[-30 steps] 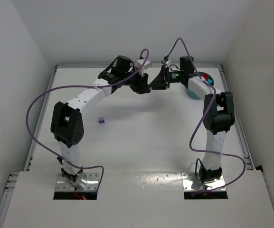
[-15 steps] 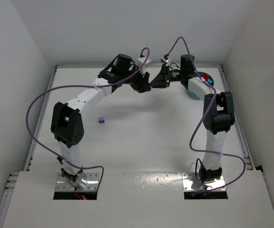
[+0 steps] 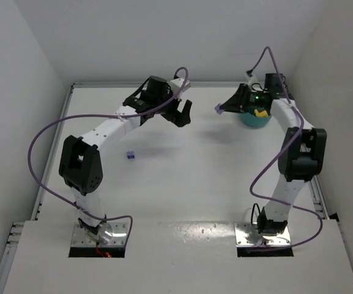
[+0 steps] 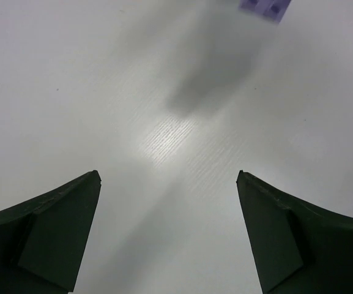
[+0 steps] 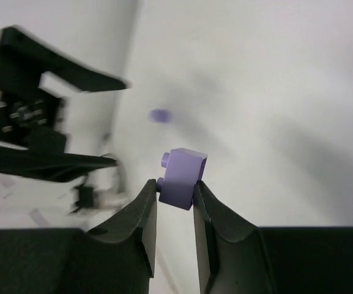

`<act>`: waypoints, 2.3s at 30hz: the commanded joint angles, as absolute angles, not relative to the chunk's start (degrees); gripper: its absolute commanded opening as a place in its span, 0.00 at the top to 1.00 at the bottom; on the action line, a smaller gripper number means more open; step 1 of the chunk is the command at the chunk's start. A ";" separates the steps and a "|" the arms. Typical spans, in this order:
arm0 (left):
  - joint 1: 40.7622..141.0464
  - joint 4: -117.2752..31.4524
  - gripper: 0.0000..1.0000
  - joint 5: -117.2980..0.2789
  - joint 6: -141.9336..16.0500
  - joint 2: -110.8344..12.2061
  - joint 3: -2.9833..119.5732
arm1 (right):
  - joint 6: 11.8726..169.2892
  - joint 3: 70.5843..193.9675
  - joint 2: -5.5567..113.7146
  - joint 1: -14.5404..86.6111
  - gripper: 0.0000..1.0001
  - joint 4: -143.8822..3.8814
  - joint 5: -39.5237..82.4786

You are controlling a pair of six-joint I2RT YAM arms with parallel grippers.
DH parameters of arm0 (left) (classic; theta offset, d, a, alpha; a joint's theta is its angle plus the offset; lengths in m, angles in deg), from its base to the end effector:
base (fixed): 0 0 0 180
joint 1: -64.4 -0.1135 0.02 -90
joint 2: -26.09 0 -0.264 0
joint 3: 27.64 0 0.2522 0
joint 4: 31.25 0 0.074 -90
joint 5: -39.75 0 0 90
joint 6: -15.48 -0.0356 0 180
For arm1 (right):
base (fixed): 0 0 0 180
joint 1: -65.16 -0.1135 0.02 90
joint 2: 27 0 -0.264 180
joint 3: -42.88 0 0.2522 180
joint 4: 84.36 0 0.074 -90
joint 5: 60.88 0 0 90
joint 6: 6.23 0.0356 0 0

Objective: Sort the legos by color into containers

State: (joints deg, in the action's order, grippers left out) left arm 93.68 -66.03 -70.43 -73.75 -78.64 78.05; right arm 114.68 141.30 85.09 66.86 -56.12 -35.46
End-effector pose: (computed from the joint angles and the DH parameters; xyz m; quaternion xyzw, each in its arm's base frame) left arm 0.3678 -0.2203 0.3133 0.2938 0.8215 -0.2695 0.4077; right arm 0.4315 0.0194 0.2389 0.0078 0.8021 0.5589 0.2103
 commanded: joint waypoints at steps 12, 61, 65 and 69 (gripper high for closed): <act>90.07 -67.15 0.00 -61.15 -71.45 -76.56 77.61 | 79.21 150.31 74.24 72.99 1.00 -34.13 7.21; 87.17 -69.62 0.00 -60.00 -70.21 -78.50 78.41 | 70.49 164.66 90.60 65.60 0.90 -36.32 29.82; 87.17 -69.62 0.00 -60.00 -70.21 -78.50 78.41 | 70.49 164.66 90.60 65.60 0.83 -36.32 30.44; 87.17 -69.62 0.00 -60.00 -70.21 -78.50 78.41 | 70.49 165.19 91.12 65.60 0.77 -36.32 30.96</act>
State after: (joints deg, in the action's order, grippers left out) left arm 87.82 -69.88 -59.44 -70.84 -79.23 77.59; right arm 70.86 163.25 90.97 66.03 -34.56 29.74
